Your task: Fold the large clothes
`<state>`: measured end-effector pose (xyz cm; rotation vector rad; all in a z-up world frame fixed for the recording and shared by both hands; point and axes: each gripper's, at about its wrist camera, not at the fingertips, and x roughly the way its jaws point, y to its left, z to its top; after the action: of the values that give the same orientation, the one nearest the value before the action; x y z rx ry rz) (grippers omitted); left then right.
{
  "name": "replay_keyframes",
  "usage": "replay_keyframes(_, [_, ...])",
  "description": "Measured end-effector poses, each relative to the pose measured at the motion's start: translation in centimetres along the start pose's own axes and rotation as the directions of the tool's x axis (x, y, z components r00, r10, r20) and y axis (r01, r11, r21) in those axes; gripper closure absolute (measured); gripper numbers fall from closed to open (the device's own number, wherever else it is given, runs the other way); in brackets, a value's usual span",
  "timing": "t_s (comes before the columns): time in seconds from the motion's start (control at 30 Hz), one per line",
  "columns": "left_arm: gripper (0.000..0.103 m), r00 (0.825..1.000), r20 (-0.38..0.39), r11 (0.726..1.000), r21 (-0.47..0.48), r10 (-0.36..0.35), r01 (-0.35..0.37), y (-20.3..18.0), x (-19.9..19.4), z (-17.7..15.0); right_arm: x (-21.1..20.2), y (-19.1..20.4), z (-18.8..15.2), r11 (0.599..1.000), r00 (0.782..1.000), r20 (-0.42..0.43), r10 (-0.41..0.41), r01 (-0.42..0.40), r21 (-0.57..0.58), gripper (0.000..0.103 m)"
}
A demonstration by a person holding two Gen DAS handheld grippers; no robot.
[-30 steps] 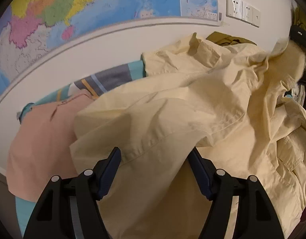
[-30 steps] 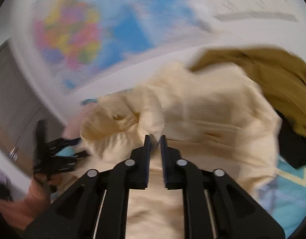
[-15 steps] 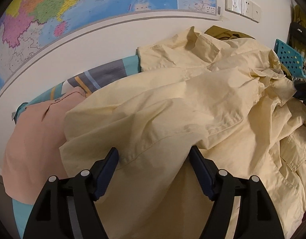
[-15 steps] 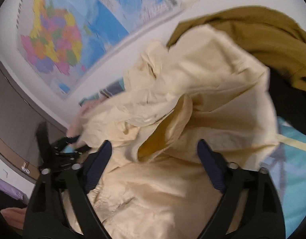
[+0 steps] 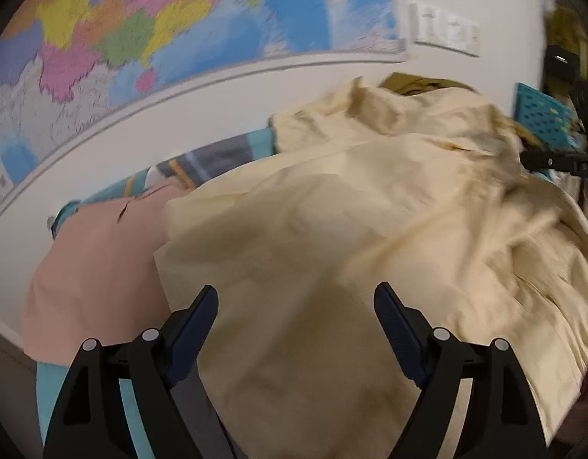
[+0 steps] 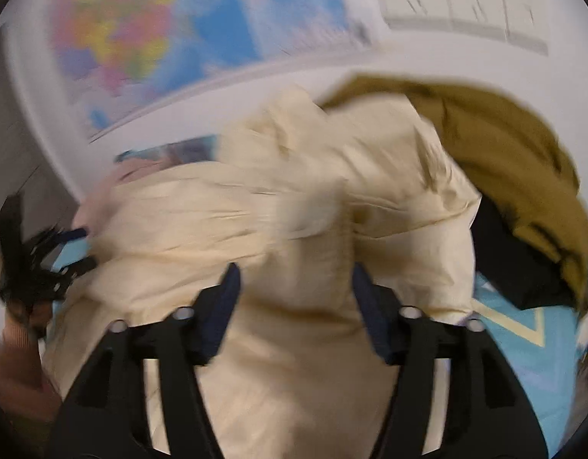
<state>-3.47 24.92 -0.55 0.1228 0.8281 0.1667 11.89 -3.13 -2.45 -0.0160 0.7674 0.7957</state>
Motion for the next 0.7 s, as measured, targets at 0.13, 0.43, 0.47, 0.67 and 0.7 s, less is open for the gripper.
replay_keyframes(0.13, [0.02, 0.996, 0.009, 0.995, 0.052, -0.084, 0.084, -2.4, -1.8, -0.8, -2.0, 3.8, -2.0, 0.989, 0.998, -0.029, 0.047, -0.051, -0.138, 0.038])
replay_keyframes(0.43, [0.02, 0.987, 0.008, 0.987, 0.041, -0.158, 0.157, -4.0, -4.9, -5.6, 1.8, 7.3, -0.6, 0.97, 0.982, -0.11, 0.155, -0.172, -0.169, 0.04])
replay_keyframes(0.47, [0.019, 0.987, 0.01, 0.987, 0.025, -0.159, 0.159, -3.5, -5.5, -6.2, 1.6, 7.7, -1.1, 0.966, 0.981, -0.114, 0.155, -0.175, -0.191, 0.04])
replay_keyframes(0.67, [0.016, 0.975, 0.059, 0.975, -0.059, -0.213, 0.216, -0.8, -9.2, -11.0, -3.0, 6.9, -5.9, 0.973, 0.992, -0.084, 0.093, -0.109, -0.203, 0.032])
replay_keyframes(0.7, [0.016, 0.973, 0.062, 0.972, -0.065, -0.221, 0.225, -0.7, -9.5, -11.6, -4.0, 6.1, -6.6, 0.981, 0.995, -0.064, 0.082, -0.092, -0.171, 0.032])
